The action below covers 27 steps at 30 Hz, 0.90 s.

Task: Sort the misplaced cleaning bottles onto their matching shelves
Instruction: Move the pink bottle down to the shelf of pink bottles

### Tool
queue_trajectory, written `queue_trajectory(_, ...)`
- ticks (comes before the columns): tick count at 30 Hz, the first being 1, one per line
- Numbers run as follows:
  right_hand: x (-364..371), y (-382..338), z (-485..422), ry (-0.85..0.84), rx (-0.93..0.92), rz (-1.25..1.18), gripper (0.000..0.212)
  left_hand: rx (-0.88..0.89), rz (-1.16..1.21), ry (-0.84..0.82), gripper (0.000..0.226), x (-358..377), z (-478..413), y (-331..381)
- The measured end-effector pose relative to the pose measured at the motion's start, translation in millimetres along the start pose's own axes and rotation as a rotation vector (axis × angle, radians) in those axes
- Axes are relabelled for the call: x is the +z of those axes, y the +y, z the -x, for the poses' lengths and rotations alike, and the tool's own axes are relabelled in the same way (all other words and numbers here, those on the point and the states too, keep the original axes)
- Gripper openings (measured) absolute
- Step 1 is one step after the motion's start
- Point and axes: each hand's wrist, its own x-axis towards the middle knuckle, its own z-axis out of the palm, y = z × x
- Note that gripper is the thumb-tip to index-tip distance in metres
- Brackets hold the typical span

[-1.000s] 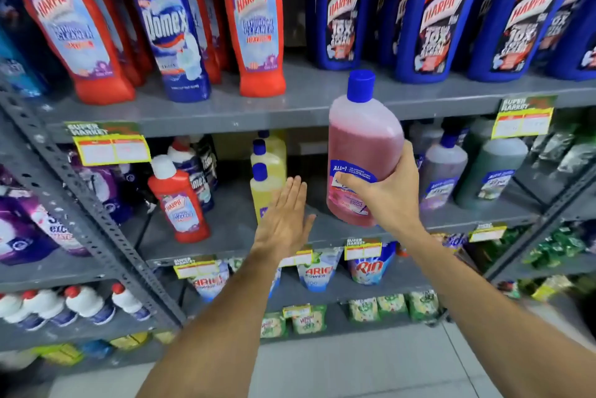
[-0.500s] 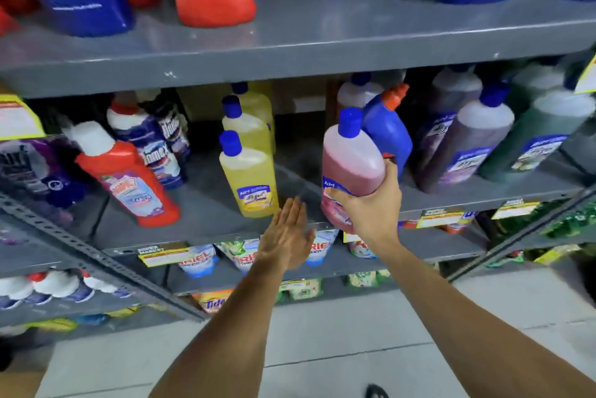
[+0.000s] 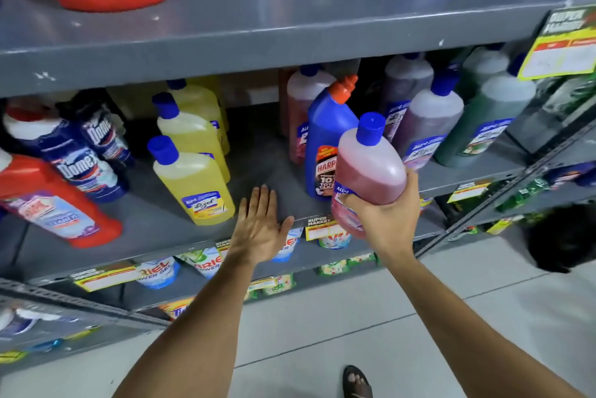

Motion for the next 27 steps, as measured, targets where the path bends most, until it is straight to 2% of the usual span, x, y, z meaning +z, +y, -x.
queue_trajectory(11, -5, 7, -52, 0.148, -0.007, -0.007, 0.079, 0.009, 0.023, -0.002, 0.093, 2, -4, -4)
queue_trajectory(20, 20, 19, -78, 0.088, -0.051, -0.078, 0.070, -0.005, 0.016, -0.014, 0.095, 3, -4, -5)
queue_trajectory(27, 23, 30, -77, 0.002, -0.087, -0.061, 0.068, -0.005, 0.013, -0.019, 0.112, 4, -5, -6)
